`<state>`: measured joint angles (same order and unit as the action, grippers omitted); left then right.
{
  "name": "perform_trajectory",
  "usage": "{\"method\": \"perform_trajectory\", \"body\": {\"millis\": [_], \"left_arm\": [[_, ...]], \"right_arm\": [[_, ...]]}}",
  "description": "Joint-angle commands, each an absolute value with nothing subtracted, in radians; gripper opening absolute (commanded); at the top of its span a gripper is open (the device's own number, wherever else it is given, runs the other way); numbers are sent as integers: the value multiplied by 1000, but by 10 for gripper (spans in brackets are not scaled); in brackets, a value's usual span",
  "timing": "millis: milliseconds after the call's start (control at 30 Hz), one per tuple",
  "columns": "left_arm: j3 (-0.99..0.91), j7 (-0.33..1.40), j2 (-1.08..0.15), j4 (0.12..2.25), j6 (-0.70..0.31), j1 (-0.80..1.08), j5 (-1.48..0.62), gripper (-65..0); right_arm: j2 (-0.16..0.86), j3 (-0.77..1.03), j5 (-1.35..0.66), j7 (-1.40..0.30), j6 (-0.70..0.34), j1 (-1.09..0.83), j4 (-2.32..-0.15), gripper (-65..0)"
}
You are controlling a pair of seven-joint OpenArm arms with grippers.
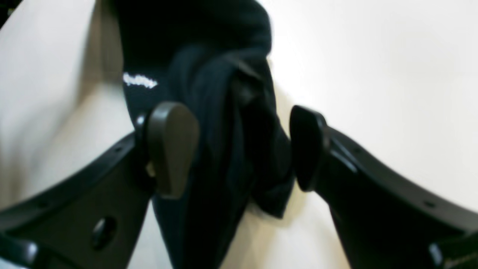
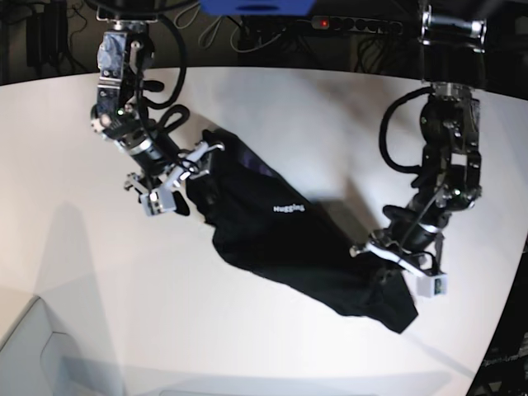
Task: Layout the t-shirt on the table in an organized manner, then fold the t-shirt properly
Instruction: 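Lift the shirt with both grippers and stretch it between them, then swing the stretched shirt down onto the table with both grippers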
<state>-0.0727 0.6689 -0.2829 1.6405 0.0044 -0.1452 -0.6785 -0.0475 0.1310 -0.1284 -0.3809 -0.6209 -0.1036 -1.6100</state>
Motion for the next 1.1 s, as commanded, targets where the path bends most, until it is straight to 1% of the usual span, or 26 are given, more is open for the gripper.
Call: {"method": "perform_trajectory", "body": {"millis": [0, 133, 333, 500, 600, 667, 733, 833, 1067], "left_arm": [[-105, 648, -312, 1664, 2, -147, -684, -646], [-213, 648, -341, 1666, 1, -81, -746, -646], [-435, 648, -412, 1659, 1, 44, -918, -646], [-562, 648, -435, 1639, 1, 96, -946, -646], [-628, 650, -435, 1627, 1, 110, -940, -646], [-651, 650, -435, 1607, 1, 114, -943, -646], [-656, 650, -435, 1593, 1, 117, -941, -646], [-653, 650, -430, 1583, 1, 125, -941, -646], [-651, 650, -426, 1584, 1, 159, -943, -646]], "right_arm": [[-47, 130, -143, -360, -627, -96, -1627, -233], [-47, 128, -143, -361, -627, -101, -1627, -233], [-44, 134, -145, -355, -628, -134, -1635, -233], [-44, 137, -147, -355, -628, -142, -1639, -233], [-45, 137, -147, -355, -628, -156, -1698, -233], [-45, 139, -154, -355, -628, -170, -1747, -233], [-42, 139, -211, -355, -628, -176, -1788, -233], [-24, 140, -257, -363, -628, -165, -1791, -232], [-22, 62, -255, -364, -628, -119, -1644, -232]]}}
